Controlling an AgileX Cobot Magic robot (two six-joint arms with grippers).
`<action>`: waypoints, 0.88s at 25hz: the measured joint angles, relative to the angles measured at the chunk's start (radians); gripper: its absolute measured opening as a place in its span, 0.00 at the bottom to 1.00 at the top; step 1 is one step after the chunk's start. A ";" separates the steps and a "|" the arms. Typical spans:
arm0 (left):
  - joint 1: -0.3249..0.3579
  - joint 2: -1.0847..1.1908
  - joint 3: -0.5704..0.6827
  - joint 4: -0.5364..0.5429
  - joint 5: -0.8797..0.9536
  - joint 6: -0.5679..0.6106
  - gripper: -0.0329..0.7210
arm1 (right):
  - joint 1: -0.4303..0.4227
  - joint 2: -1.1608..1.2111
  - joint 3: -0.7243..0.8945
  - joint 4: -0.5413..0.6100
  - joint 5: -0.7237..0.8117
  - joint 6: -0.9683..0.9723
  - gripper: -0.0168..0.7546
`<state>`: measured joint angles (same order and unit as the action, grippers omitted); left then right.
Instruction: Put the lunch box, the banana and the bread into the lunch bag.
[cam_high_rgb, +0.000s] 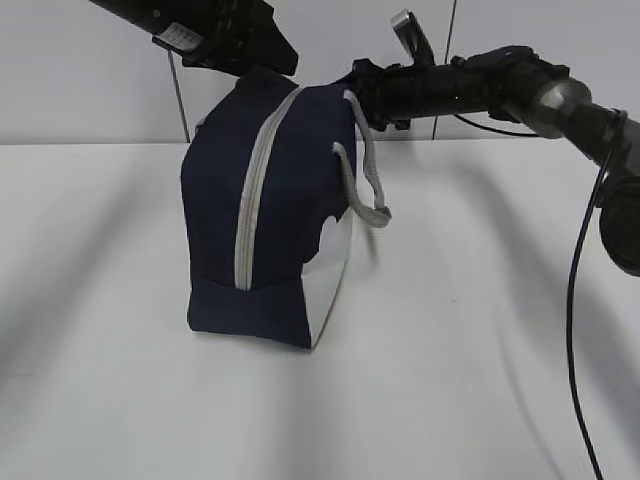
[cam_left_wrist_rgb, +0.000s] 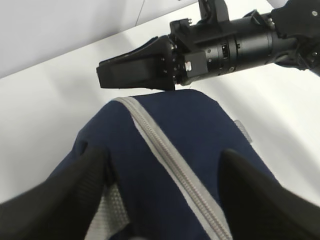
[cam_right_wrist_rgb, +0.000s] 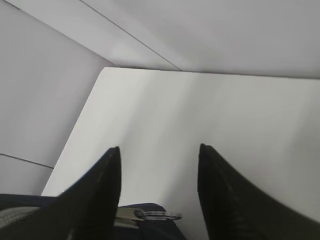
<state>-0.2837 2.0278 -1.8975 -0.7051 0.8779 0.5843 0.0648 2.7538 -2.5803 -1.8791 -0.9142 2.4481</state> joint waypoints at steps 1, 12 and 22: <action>0.000 -0.004 0.000 0.007 0.007 -0.014 0.71 | -0.002 0.002 -0.016 0.000 -0.003 0.000 0.50; 0.000 -0.090 -0.001 0.212 0.190 -0.253 0.68 | -0.002 0.002 -0.123 0.000 -0.074 0.047 0.35; 0.000 -0.156 -0.006 0.270 0.331 -0.294 0.58 | -0.002 -0.059 -0.127 0.000 -0.190 0.048 0.30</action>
<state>-0.2837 1.8716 -1.9032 -0.4355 1.2084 0.2899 0.0628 2.6950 -2.7077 -1.8791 -1.1043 2.4965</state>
